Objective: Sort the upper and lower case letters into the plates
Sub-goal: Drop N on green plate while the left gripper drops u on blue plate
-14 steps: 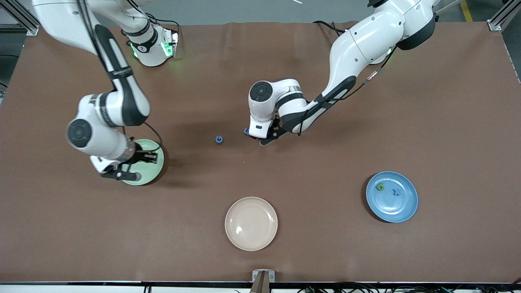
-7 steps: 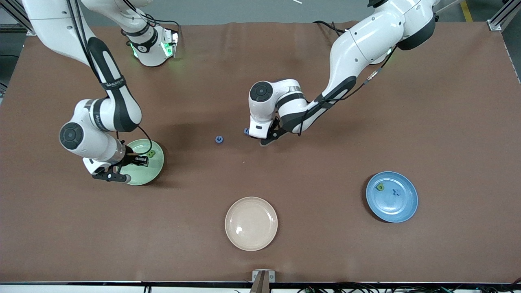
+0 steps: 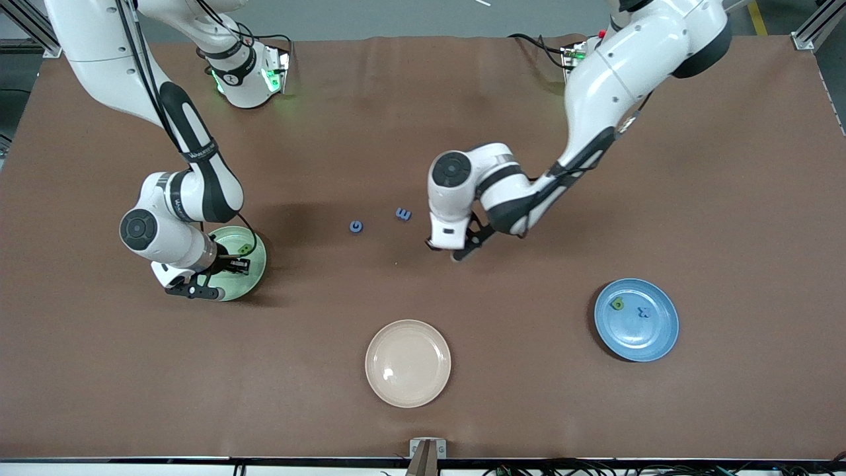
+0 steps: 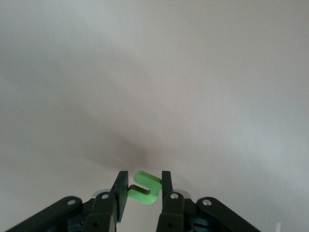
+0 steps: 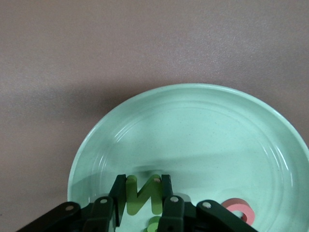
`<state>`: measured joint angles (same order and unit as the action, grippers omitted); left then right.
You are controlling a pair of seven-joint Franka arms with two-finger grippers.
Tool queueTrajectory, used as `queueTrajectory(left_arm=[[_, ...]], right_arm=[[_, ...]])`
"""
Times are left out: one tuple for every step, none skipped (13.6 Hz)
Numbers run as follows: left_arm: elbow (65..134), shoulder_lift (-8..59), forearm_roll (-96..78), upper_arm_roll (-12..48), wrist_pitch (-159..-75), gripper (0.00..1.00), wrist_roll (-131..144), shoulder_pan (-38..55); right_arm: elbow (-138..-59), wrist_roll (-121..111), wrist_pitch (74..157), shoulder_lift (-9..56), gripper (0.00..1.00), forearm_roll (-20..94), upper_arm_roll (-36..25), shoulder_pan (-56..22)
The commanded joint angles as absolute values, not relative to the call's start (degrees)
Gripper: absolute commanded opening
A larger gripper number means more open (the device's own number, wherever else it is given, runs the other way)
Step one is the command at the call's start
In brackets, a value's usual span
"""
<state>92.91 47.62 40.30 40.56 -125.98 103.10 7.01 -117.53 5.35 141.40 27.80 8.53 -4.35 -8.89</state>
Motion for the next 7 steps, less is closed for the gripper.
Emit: queueTrajectory(left_arm=[[93.61,45.18,39.99,42.35,-124.45,0.0,94.78,-0.5],[93.6,44.65,39.99,43.32,-123.84,0.0,90.74,-4.27],[93.6,44.65,39.99,44.11,-122.97,0.0,86.44,-6.83],[93.6,44.3,40.08,44.38,-121.91,0.0,81.96,-9.55],[93.69,43.86,40.08,44.99,-121.3,0.0,76.69,-12.54],[93.78,43.6,40.08,45.26,-120.94,0.0,72.12,-15.0],[93.87,43.07,40.17,45.35,-120.15,0.0,66.5,-17.73]], right_arm=[[-117.86,5.98,142.12,27.86,0.07,8.96,-4.13,-9.31],[-117.86,6.06,142.12,27.95,0.13,8.88,-4.13,-9.32],[-117.69,5.98,142.03,27.95,0.27,8.96,-4.13,-9.4],[-117.69,5.98,141.94,27.95,0.83,8.96,-4.13,-9.32],[-117.69,6.06,141.77,27.86,1.0,8.96,-4.13,-9.32],[-117.6,6.15,141.25,27.69,1.0,8.88,-4.13,-9.32],[-117.6,6.33,140.2,26.9,1.0,8.96,-4.13,-9.4]])
